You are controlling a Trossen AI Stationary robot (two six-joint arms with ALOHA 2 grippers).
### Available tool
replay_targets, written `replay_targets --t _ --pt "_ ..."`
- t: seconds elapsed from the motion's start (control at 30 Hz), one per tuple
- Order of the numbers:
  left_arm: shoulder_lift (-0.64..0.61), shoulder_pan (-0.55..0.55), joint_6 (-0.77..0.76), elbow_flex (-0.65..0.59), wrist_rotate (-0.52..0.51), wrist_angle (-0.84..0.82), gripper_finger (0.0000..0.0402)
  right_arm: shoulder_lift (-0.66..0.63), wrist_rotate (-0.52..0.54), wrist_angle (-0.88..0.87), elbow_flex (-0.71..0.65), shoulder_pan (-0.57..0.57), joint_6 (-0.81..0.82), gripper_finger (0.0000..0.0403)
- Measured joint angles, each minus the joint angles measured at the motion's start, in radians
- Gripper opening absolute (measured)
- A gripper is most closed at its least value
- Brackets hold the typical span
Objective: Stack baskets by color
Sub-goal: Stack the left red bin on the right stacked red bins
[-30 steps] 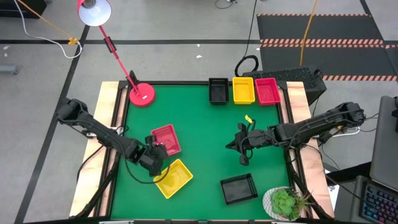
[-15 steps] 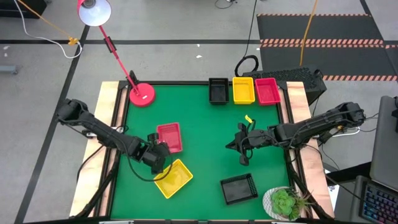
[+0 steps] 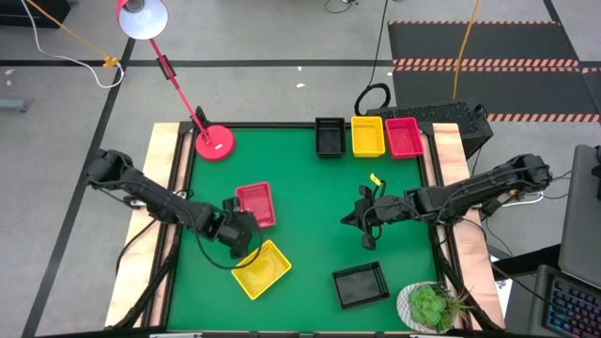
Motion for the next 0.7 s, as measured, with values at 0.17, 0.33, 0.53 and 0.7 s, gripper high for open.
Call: replay_targets --t 0.17,0.33,0.53,0.7 --pt "0.001 -0.003 -0.001 -0.011 -0.035 0.014 0.0118 0.000 0.000 0.000 0.000 0.000 0.000 0.0000" --pt "0.001 -0.010 0.075 -0.011 -0.045 0.054 0.0044 0.000 0.000 0.004 0.000 0.000 -0.001 0.0000" --pt "0.001 0.001 0.132 -0.009 -0.099 0.055 0.0018 0.000 0.041 0.004 0.000 0.000 0.019 0.0000" --pt "-0.002 0.022 0.192 0.029 -0.133 0.057 0.0009 0.000 0.134 0.043 0.000 0.000 0.067 0.0000"
